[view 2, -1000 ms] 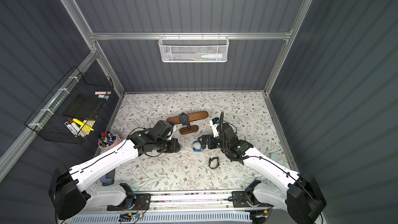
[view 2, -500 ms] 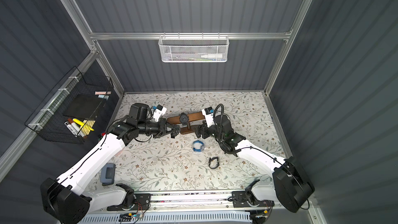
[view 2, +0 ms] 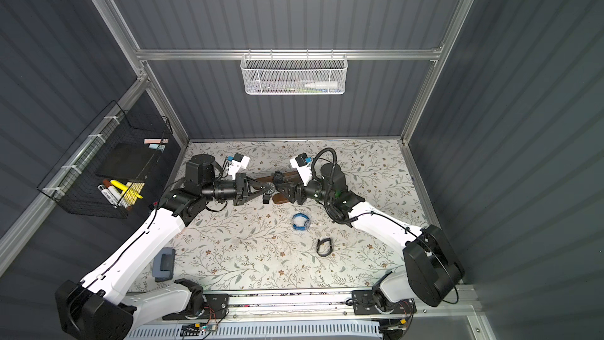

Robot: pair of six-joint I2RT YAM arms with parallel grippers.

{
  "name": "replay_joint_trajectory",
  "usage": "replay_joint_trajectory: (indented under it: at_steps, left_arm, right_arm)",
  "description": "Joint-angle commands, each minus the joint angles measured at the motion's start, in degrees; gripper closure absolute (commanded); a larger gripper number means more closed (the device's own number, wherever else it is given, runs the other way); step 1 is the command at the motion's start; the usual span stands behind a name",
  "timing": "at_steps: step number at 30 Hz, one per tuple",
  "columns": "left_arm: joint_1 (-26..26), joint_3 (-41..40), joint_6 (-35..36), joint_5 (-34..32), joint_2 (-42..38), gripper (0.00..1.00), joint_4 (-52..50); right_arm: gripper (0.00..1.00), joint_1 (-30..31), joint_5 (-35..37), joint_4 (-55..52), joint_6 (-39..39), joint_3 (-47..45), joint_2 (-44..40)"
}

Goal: Place watch on stand
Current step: Pick up the watch at the center of the board.

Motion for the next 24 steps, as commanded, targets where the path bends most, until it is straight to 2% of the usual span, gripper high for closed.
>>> replay_joint_trajectory:
  at_steps: [1,11,16,24]
  left_arm:
    - [0.51,-0.76,-2.02,1.83,-1.58,0.98,3.97]
    - [0.60,-1.10,-1.92,1.75,-1.85,0.98,3.72]
    - [0.60,-1.30,-1.57,1.50,-2.38,0.98,3.23]
    - [0.68,-2.25,-1.42,1.26,-2.87,0.97,3.21]
  right_arm:
    - [0.43,0.80,-4.16,1.98,-1.21,2.20,1.18]
    - [0.45,3.70,-5.93,4.15,-2.65,4.14,4.78]
    - [0.50,3.90,-5.95,6.18,-2.02,4.26,4.66]
    - [0.50,3.86,-5.92,6.75,-2.68,4.54,3.63]
